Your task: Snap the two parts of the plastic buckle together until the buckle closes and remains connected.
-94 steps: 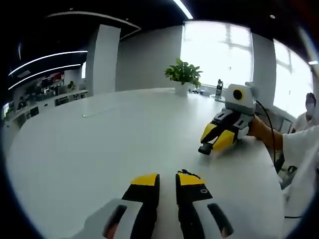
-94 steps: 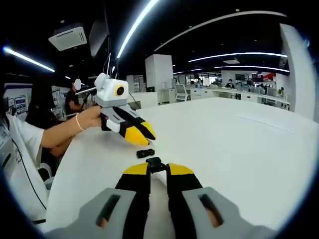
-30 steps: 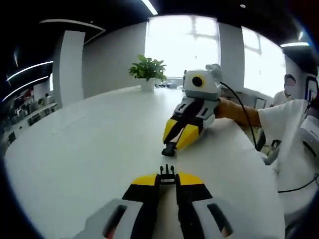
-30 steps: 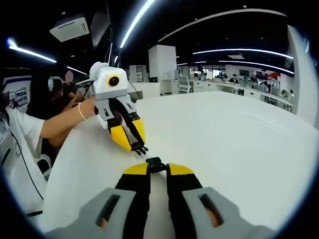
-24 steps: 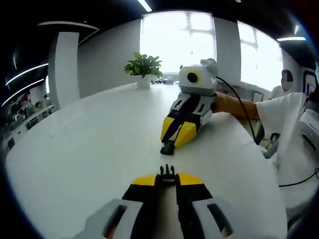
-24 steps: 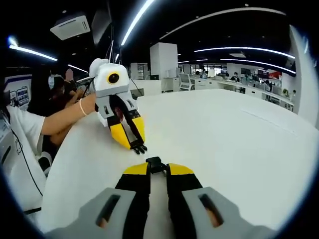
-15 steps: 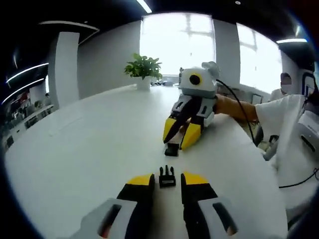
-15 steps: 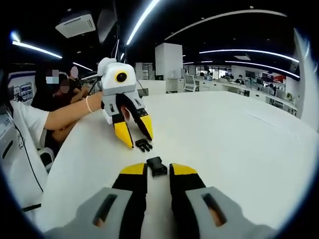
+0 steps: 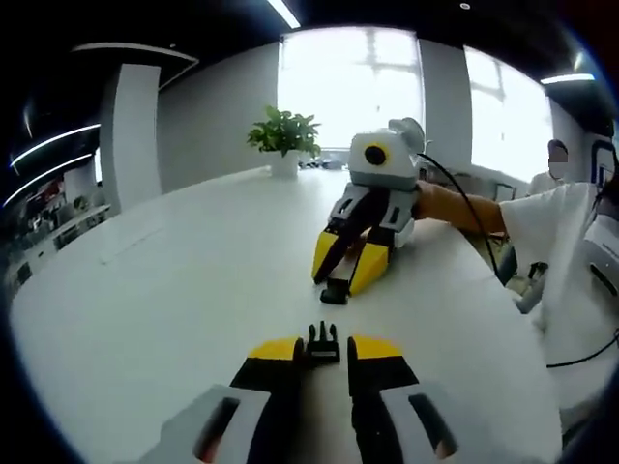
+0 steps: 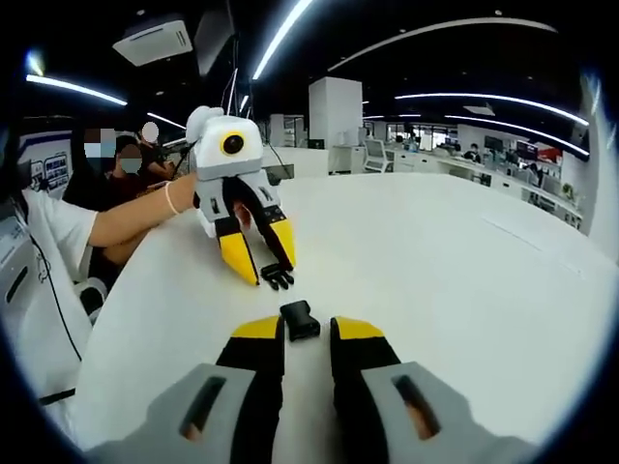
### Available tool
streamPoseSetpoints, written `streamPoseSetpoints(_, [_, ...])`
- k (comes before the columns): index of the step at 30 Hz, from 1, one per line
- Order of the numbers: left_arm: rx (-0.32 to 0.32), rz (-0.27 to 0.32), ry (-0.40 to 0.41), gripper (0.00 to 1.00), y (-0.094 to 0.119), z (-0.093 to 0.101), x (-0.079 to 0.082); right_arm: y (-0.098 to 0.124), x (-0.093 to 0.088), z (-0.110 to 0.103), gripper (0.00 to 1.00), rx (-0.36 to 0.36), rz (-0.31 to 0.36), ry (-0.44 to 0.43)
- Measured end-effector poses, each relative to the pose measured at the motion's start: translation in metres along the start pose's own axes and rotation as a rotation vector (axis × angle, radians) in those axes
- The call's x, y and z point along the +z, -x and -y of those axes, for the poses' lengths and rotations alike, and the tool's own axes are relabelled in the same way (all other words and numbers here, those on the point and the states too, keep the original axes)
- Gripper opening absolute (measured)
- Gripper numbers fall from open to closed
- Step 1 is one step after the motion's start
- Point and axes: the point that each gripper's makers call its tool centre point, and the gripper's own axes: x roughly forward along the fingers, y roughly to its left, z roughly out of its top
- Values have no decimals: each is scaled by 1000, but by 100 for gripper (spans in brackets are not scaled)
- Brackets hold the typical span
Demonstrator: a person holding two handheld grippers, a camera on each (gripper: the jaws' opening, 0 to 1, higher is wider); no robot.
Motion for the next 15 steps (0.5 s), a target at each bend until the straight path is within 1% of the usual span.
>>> streamPoseSetpoints(3, [-7,7,3,13,0,-1,0,-1,1,-2,13,13,5,7])
streamPoseSetpoints(8, [-30,17,7,12,0,4,0,-2,2,-7,13,28,2,28])
streamPoseSetpoints(15, [-76,24,-9,12,0,17,-1,-4,7,-19,12,92,30,42])
